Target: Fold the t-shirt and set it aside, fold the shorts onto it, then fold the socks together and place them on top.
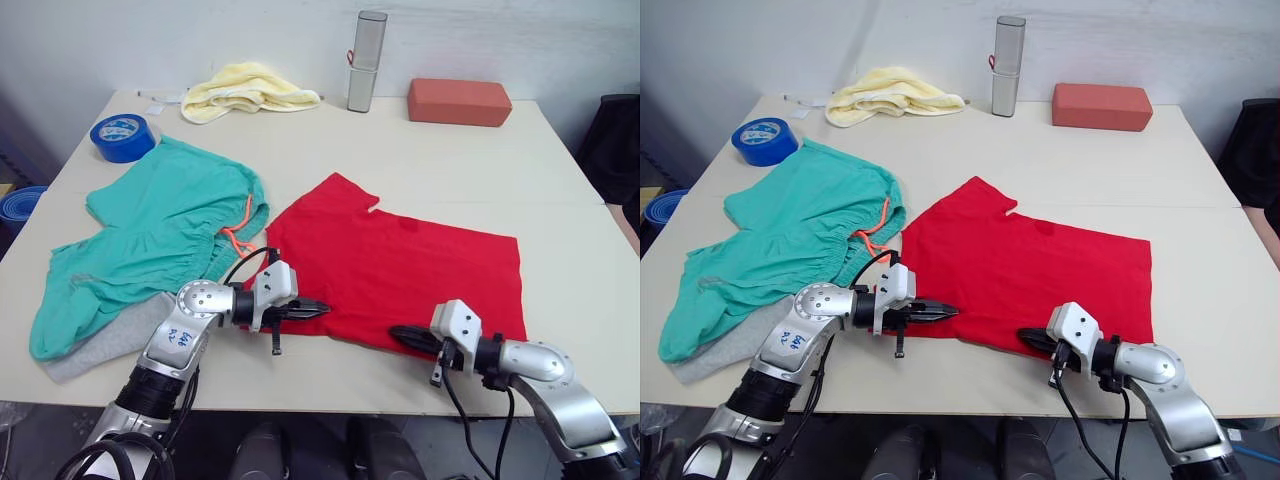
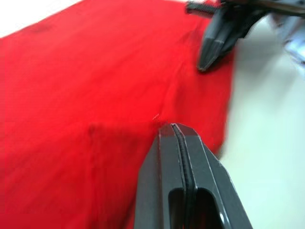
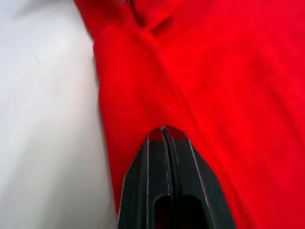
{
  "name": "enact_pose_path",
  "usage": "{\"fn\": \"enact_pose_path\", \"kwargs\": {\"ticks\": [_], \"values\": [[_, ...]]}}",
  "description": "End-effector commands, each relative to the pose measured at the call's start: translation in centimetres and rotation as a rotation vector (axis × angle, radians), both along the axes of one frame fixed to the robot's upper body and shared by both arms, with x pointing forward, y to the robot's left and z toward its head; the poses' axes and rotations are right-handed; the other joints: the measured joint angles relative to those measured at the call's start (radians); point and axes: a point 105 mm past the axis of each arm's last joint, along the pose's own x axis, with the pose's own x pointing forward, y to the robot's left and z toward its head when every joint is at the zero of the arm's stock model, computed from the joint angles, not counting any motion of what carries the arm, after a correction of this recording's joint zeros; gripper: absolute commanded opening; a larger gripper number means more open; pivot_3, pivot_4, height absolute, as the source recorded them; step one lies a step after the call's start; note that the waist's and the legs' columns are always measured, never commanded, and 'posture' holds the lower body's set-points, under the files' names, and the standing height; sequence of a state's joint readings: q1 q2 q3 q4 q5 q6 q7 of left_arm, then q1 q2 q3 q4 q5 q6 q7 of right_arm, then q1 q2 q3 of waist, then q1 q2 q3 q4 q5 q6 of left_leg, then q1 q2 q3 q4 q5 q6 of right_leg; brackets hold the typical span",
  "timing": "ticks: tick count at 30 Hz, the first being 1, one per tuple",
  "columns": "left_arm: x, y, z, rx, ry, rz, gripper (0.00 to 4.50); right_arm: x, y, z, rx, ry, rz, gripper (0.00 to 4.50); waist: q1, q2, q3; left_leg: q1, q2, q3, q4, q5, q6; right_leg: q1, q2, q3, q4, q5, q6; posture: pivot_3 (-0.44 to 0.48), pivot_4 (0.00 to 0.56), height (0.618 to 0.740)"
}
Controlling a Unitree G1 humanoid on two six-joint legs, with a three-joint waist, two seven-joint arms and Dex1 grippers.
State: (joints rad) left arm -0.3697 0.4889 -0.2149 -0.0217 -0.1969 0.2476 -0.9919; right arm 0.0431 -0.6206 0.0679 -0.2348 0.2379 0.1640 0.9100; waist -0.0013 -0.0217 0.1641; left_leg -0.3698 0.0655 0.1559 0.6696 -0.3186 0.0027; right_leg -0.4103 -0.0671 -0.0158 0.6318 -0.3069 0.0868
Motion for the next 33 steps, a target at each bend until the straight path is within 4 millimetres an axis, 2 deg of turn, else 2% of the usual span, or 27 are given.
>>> {"fn": "enact_pose_path", "kwargs": {"ticks": [1,3,5,8,14,18,21,23,25,28,30,33], "values": [[1.2,2.1,-0.7,0.061,-0.034,0.113,0.00,0.3,-1.1,-0.5,-0.034,-0.022,-0.016,0.01,-0.001,0.000,0.000,0.000,0.000,0.000,0.000,0.000,0.000,0.000,0.000,0.000,0.000,0.000,0.000,0.000,0.150,0.740],[2.1,3.6,-0.9,0.082,-0.038,0.200,0.00,0.2,-2.3,-0.5,-0.040,-0.025,-0.039,0.01,-0.002,0.000,0.000,0.001,0.000,0.001,0.000,0.000,0.000,0.000,0.000,-0.002,0.000,0.000,0.000,0.000,0.150,0.740],[3.4,5.5,-0.7,0.092,-0.070,0.298,0.00,-0.1,-4.3,0.0,-0.038,-0.040,-0.072,0.01,0.000,0.000,0.000,0.001,0.001,0.001,0.000,0.000,0.000,0.000,0.000,-0.002,0.000,0.000,0.000,0.000,0.150,0.740],[4.5,6.7,-0.3,0.085,-0.124,0.368,0.00,-0.6,-6.6,0.6,-0.025,-0.059,-0.115,0.01,0.000,-0.001,-0.001,0.002,0.000,0.000,0.000,0.000,0.001,0.001,-0.001,-0.002,0.000,0.000,0.000,0.000,0.150,0.740],[5.6,6.7,0.9,0.041,-0.195,0.398,0.00,-1.3,-10.2,0.7,-0.039,-0.058,-0.213,0.01,-0.001,-0.001,0.000,0.002,0.000,0.000,-0.002,0.000,0.001,0.001,-0.006,-0.003,0.000,0.000,0.000,0.000,0.150,0.740],[5.5,6.2,3.0,-0.064,-0.235,0.365,0.00,-1.4,-11.1,1.1,-0.038,-0.078,-0.245,0.01,-0.003,-0.001,0.000,0.001,0.000,0.001,-0.002,0.000,0.001,0.001,-0.006,-0.004,0.000,0.000,0.000,0.000,0.150,0.740],[3.2,5.0,5.3,-0.199,-0.207,0.209,0.00,-1.7,-10.5,2.6,0.023,-0.108,-0.222,0.01,-0.004,-0.001,0.000,0.002,0.001,0.001,-0.002,0.000,0.000,0.000,-0.006,-0.004,0.001,0.000,0.000,0.000,0.150,0.740],[1.4,4.4,6.0,-0.225,-0.162,0.100,0.00,-2.1,-9.7,3.5,0.057,-0.113,-0.184,0.01,-0.003,0.000,0.000,0.001,0.001,0.001,-0.002,0.000,0.000,0.000,-0.007,-0.004,0.001,0.000,0.000,0.000,0.150,0.740],[-0.1,4.0,5.6,-0.178,-0.124,0.027,0.00,-2.7,-8.6,4.0,0.081,-0.100,-0.141,0.01,-0.004,0.000,0.000,0.002,0.001,0.001,-0.002,0.000,0.000,0.000,-0.007,-0.003,0.001,0.000,0.000,0.000,0.150,0.740],[-2.6,3.2,2.6,-0.055,-0.035,-0.098,0.00,-3.5,-7.0,3.1,0.064,-0.058,-0.072,0.01,-0.003,0.000,0.000,0.003,0.001,0.001,-0.003,0.000,-0.001,0.001,-0.007,-0.003,0.001,0.000,0.000,0.000,0.150,0.740],[-3.0,3.0,1.6,-0.018,-0.008,-0.120,0.00,-3.5,-6.3,2.8,0.062,-0.051,-0.053,0.01,-0.003,0.000,0.000,0.003,0.000,0.001,-0.003,0.000,-0.001,0.001,-0.006,-0.003,0.000,0.000,0.000,0.000,0.150,0.740],[-2.3,3.3,0.1,0.059,-0.005,-0.091,0.00,-3.3,-5.4,2.4,0.055,-0.049,-0.027,0.01,-0.001,0.000,0.000,0.002,-0.001,0.000,-0.002,0.000,0.000,0.001,-0.006,-0.003,0.000,0.000,0.000,0.000,0.150,0.740]]}}
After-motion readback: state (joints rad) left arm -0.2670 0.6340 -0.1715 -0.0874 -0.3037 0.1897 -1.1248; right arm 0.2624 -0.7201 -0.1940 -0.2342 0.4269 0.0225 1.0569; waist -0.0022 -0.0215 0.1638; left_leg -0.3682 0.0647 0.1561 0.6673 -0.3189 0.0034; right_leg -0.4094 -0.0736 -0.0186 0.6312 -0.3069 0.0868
